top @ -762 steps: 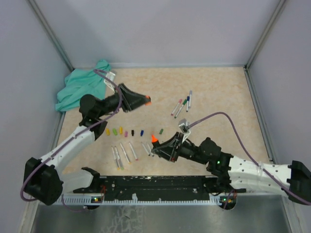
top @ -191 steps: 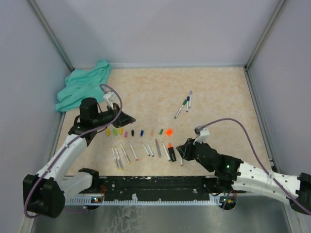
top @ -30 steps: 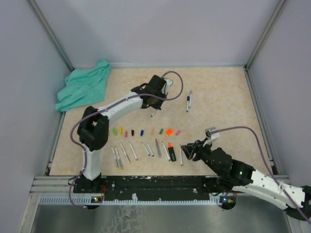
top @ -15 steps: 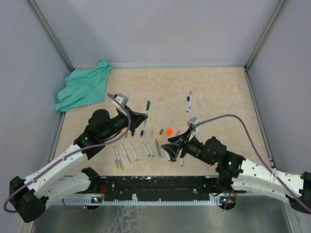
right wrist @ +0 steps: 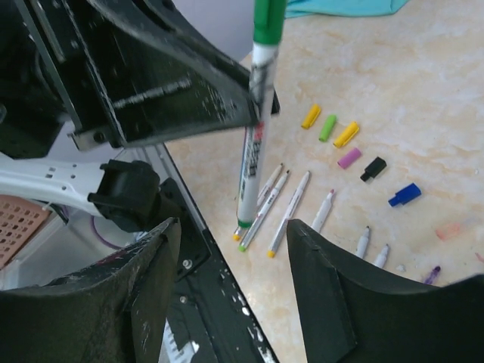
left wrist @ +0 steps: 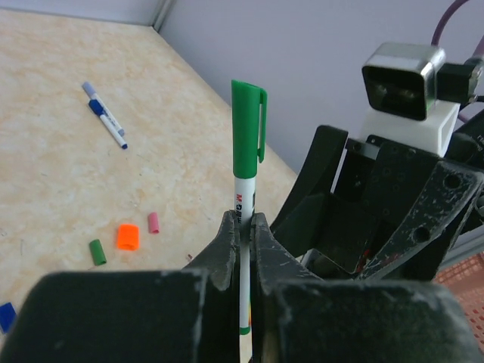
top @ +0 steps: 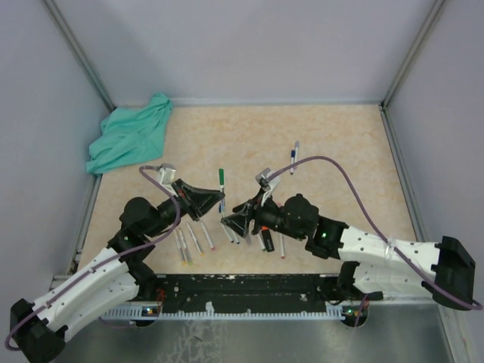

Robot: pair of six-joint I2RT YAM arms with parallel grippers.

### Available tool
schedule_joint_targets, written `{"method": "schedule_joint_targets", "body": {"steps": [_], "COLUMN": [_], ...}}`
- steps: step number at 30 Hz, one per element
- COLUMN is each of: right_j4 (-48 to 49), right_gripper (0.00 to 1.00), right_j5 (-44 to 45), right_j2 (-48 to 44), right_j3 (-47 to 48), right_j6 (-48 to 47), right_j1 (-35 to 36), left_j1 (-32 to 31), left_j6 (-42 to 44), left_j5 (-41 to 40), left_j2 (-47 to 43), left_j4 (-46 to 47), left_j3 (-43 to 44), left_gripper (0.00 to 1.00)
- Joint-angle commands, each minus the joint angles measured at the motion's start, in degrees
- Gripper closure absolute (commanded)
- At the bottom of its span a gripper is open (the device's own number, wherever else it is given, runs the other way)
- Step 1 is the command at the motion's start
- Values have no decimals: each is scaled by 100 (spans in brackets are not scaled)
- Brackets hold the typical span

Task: Open the pen caps
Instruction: Pick up the pen from the center of the board.

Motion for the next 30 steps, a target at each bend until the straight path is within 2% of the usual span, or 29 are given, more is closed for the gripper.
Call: {"method": "schedule_joint_targets", "body": {"steps": [1, 11, 15, 23, 26, 27, 30], "right_j4": [496, 65, 69, 173, 296, 343, 378], "right_gripper": [41, 43, 55, 90, 100, 100, 100], "right_j5": [7, 343, 280, 108, 82, 65, -12], "right_j2": [263, 905, 1051, 1000, 893, 845, 691], "right_j3": [546, 1110, 1218, 1130, 988, 936, 787], "right_j6": [-23, 287, 348, 413, 469, 481, 517], "right_j1": [-12, -13, -11, -10, -7, -2, -7], "left_j1": [19, 19, 15, 19, 19, 19, 19], "left_j6": [-385, -790, -959, -1093, -1144, -1155, -1194], "left_j5": [304, 487, 526, 509, 513, 514, 513], "left_j2": [-26, -89, -96, -174, -229, -248, -344], "left_j4": [507, 781, 945, 953, 903, 874, 627], "left_j3": [-150, -301, -419, -455, -438, -430, -352], "left_gripper": [100, 100, 100, 99, 91, 86, 56]}}
